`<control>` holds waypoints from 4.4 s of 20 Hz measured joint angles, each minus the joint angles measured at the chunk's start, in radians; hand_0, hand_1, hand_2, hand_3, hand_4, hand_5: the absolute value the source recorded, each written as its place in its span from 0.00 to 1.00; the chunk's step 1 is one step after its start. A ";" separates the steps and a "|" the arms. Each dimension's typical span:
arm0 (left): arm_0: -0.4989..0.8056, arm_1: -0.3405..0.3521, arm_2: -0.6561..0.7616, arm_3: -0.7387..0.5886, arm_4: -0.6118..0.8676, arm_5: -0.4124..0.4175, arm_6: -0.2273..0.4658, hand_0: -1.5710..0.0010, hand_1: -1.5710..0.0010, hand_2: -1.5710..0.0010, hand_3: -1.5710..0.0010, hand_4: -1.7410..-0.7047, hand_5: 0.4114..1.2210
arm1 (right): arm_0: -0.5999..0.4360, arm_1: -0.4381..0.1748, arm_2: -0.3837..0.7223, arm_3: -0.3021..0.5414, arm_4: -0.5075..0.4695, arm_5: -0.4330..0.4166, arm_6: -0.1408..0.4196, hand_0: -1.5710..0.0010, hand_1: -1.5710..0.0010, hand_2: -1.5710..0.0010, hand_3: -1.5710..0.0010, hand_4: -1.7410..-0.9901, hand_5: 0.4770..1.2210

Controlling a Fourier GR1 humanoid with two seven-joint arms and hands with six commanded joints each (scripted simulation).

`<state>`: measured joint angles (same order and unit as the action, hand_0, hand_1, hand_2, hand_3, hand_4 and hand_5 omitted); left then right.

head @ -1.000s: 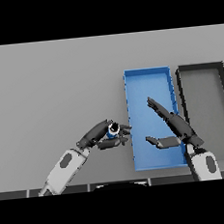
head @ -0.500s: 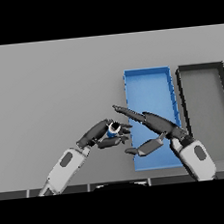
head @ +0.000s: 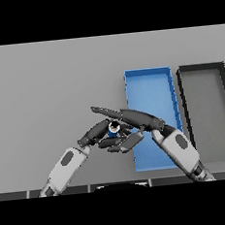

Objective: Pick up the blue pipe and place it into the blue bin.

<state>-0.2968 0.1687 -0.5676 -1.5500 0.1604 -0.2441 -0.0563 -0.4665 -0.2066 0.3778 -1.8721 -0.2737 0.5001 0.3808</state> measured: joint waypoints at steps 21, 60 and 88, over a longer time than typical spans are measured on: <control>-0.011 0.012 -0.014 -0.024 -0.037 0.026 -0.034 0.05 0.14 0.03 0.68 0.01 1.00 | -0.066 0.120 0.043 0.106 0.042 0.057 -0.054 0.03 0.03 0.03 0.04 0.36 0.91; 0.017 0.066 0.010 -0.032 -0.094 -0.036 0.119 1.00 1.00 1.00 1.00 0.85 0.09 | -0.537 0.071 -0.315 0.190 -0.417 -0.209 0.141 0.00 0.00 0.00 0.00 0.32 1.00; 0.047 0.099 0.007 -0.085 -0.118 -0.012 0.155 1.00 1.00 1.00 1.00 0.88 0.08 | -0.030 -0.301 -0.072 0.577 -0.330 -0.613 0.228 0.07 0.12 0.15 0.49 0.28 0.96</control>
<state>-0.2499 0.2676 -0.5606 -1.6352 0.0427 -0.2564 0.0987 -0.4968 -0.5075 0.3055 -1.2950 -0.6042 -0.1128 0.6092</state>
